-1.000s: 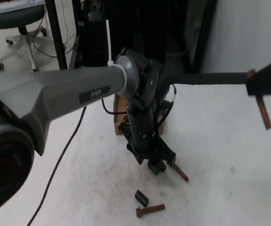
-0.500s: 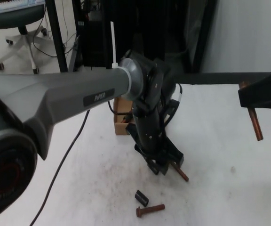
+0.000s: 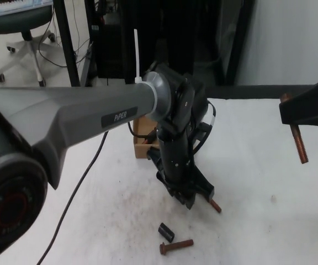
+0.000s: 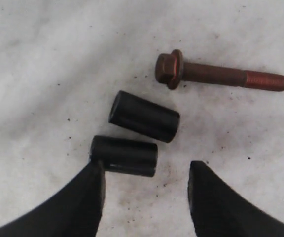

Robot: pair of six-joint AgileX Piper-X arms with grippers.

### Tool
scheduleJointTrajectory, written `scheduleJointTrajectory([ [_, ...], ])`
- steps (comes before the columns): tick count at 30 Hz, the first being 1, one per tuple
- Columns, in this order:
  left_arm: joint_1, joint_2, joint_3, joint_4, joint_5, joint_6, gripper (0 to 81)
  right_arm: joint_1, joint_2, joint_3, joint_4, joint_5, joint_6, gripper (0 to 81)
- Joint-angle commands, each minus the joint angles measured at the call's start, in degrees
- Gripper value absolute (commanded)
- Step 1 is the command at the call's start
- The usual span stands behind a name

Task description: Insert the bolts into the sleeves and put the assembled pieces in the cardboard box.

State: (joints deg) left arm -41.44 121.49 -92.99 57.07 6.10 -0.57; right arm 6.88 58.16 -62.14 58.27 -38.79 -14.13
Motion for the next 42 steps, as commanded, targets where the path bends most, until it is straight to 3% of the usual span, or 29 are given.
scheduleJointTrajectory([
  [1, 0.5, 0.5, -0.2, 0.3, -1.4, 0.6, 47.8, -0.2, -0.4, -0.1, -0.3, -0.7, 0.1, 0.8],
  [42, 0.8, 2.7, -0.2, -0.6, -1.4, -1.1, 47.9, -0.2, -0.7, -0.1, 0.0, -0.8, 0.1, 0.8],
])
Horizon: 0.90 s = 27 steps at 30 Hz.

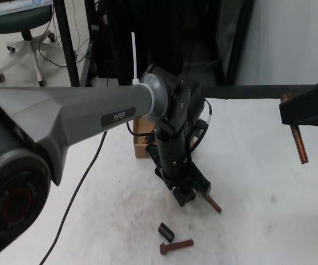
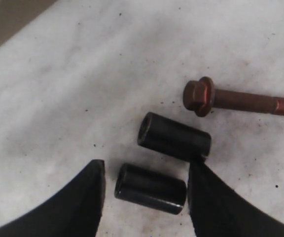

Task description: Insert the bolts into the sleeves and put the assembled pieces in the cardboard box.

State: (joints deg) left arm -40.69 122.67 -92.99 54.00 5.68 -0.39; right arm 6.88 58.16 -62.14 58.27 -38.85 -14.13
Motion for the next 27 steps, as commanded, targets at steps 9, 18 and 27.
scheduleJointTrajectory([
  [9, 0.0, 2.8, -0.2, 3.3, -1.0, -1.2, 46.5, -0.2, -0.7, -0.1, 0.0, -0.8, 0.1, 0.8],
  [18, 0.0, 2.8, -0.3, 8.0, -1.6, 6.6, 0.3, -0.2, -0.7, -0.1, 0.0, -0.8, 0.1, 0.8],
  [27, -0.2, 0.8, -0.6, 12.2, -16.8, 16.2, 0.3, -0.2, -0.7, -0.1, -0.2, -0.8, 0.1, 0.8],
])
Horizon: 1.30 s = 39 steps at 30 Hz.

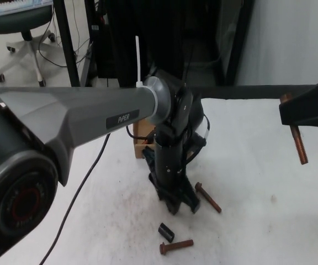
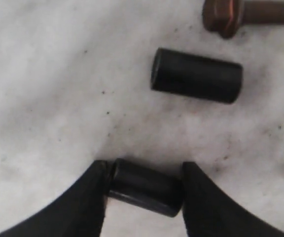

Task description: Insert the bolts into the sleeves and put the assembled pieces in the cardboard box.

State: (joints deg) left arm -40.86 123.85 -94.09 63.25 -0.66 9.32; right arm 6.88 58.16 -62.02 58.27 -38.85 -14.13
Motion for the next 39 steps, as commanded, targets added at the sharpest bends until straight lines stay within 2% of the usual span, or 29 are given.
scheduleJointTrajectory([
  [1, -0.1, -0.7, 0.5, 3.3, -13.8, 8.9, 0.3, -0.2, -0.7, -0.2, -0.3, -0.8, 0.1, 0.8],
  [3, -0.1, -1.0, 0.5, 3.8, -19.1, 12.3, 0.3, -0.2, -0.7, -0.2, -0.3, -0.8, 0.1, 0.8],
  [10, 0.0, -1.0, 0.8, 3.2, -19.2, 13.5, 0.3, -0.2, -0.7, -0.2, -0.3, -0.8, 0.1, 0.8],
  [12, 0.0, -1.0, 0.8, 3.0, -16.9, 11.4, 0.3, -0.2, -0.7, -0.2, -0.3, -0.8, 0.1, 0.8],
  [16, 0.7, -1.0, 0.9, 1.7, -3.9, 1.6, 0.3, -0.2, -0.7, -0.2, -0.3, -0.8, 0.1, 0.8],
  [19, 0.8, -1.0, 0.9, 1.0, -2.5, 1.0, 0.3, -0.2, -0.7, -0.2, -0.3, -0.8, 0.1, 0.8],
  [22, 0.8, -1.0, 0.9, 1.5, -2.7, 5.3, 0.3, -0.2, -0.7, -0.2, -0.3, -0.8, 0.1, 0.8],
  [28, -0.5, -1.0, 0.9, 1.0, -2.5, 24.7, 0.3, -0.2, -0.7, -0.2, -0.2, -0.8, -0.2, 0.8],
  [32, -1.3, -1.0, 0.9, -3.9, 0.7, 26.8, 0.3, -0.2, -0.7, -0.2, -0.2, -0.5, -1.3, 0.8],
  [39, -1.5, -1.0, 0.9, -8.5, 0.7, 28.7, 0.3, -0.2, -0.7, -0.2, -0.2, -0.5, -1.3, 0.8],
])
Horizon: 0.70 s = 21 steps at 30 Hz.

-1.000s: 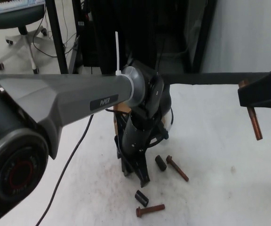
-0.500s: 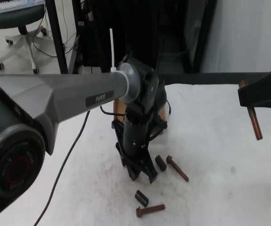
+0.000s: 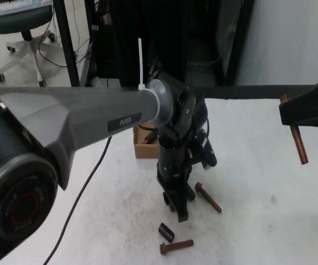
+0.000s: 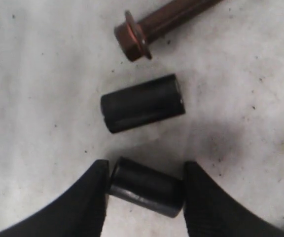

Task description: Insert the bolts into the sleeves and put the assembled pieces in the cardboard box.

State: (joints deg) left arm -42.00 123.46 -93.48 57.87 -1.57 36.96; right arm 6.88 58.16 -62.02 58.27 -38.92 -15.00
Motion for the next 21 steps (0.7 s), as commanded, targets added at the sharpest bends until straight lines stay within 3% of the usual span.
scheduleJointTrajectory([
  [1, -0.3, -0.6, 0.3, -3.1, 1.6, 1.0, 0.3, -0.2, -0.7, -0.2, -0.2, -0.5, -0.4, 0.8],
  [5, -0.1, -0.6, 0.3, -3.1, 2.1, -0.2, 0.3, -0.2, -0.7, -0.2, -0.2, -0.5, -0.4, 0.8],
  [9, 0.8, -0.6, 0.3, -3.1, 8.3, -4.4, 2.8, -0.2, -0.7, -0.2, -0.2, -0.5, -0.4, 0.8],
  [14, 2.1, -0.6, 0.3, -2.3, 10.2, -8.2, 21.7, -0.2, -0.7, -0.2, -0.2, -0.5, -0.4, 0.8],
  [17, 2.6, -0.6, 0.3, -1.6, 7.9, -8.2, 33.1, -0.2, -0.7, -0.2, -0.2, -0.5, -0.4, 0.8],
  [21, 2.7, -0.6, 0.3, -0.6, 4.6, -8.5, 38.2, -0.2, -0.7, -0.2, -0.2, -0.5, -0.4, 0.8],
])
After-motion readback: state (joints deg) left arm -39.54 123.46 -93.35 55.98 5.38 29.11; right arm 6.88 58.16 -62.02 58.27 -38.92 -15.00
